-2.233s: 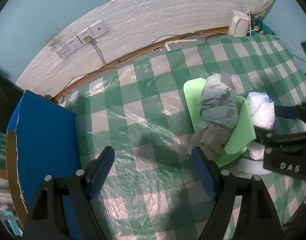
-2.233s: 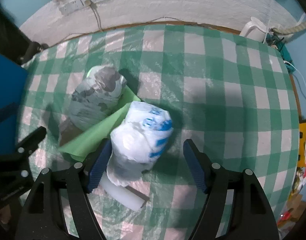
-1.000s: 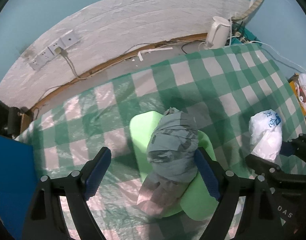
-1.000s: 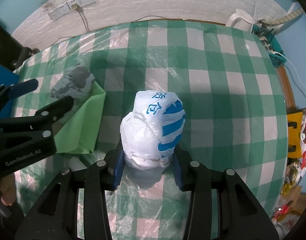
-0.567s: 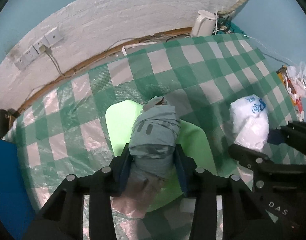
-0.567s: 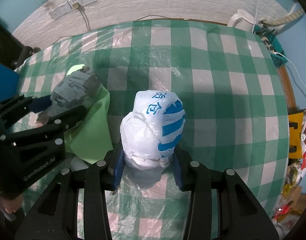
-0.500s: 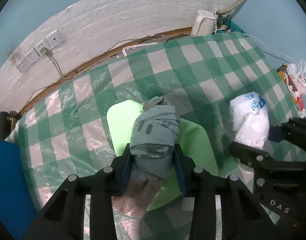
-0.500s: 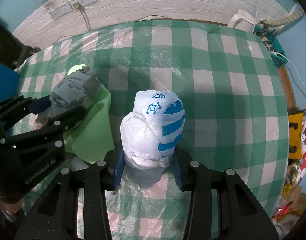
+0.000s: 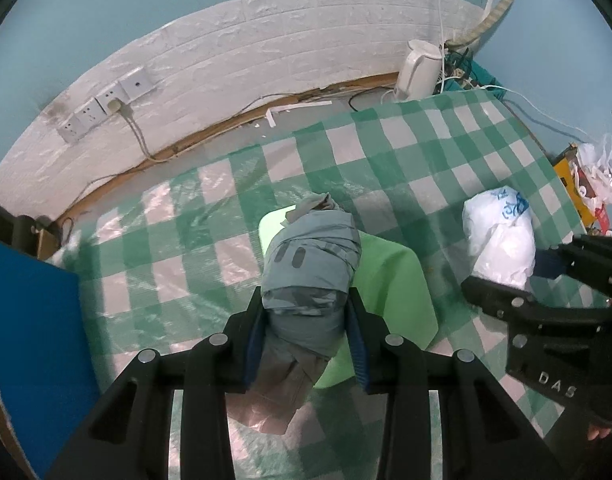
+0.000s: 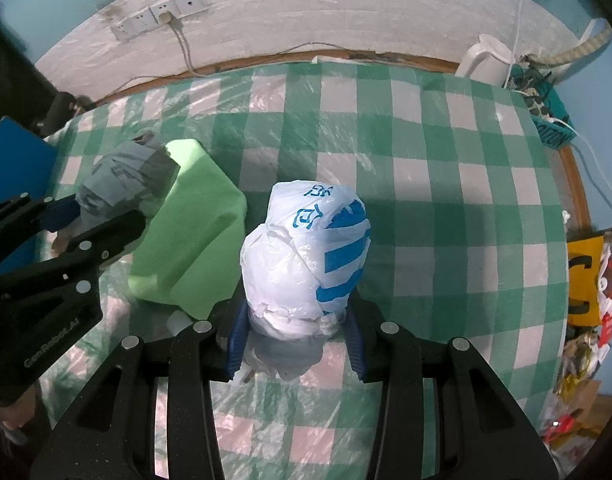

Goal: Organize soft objects
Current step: 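Carry the grey bundle and white striped bag over the box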

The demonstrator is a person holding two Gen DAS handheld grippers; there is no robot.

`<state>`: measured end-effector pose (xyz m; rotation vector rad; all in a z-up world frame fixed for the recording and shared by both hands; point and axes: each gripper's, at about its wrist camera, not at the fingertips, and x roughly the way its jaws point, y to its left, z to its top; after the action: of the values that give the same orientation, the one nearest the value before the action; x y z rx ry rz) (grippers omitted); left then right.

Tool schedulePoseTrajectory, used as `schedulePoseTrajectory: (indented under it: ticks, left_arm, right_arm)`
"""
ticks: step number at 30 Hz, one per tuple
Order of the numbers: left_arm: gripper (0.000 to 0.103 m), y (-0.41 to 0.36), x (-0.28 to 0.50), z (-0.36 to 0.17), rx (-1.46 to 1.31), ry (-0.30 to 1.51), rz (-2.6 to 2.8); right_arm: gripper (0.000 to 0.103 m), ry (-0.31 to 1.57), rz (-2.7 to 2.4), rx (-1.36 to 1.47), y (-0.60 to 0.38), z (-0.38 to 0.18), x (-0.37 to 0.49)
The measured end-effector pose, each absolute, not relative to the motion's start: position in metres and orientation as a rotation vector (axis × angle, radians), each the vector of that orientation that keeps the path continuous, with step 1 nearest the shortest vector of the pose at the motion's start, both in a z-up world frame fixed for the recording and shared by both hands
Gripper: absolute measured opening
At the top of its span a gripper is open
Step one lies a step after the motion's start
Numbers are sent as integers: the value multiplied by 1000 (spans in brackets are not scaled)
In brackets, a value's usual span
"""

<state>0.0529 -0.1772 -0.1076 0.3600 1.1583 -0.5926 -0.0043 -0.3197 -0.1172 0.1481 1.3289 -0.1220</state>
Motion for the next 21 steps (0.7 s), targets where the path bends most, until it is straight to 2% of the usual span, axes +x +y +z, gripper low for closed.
schedulePoseTrajectory:
  ticks: [21]
  left_arm:
    - [37,-109,30,-72,344,1145,-472]
  right_arm:
    - [41,1278,-58,79,-274,-80,-8]
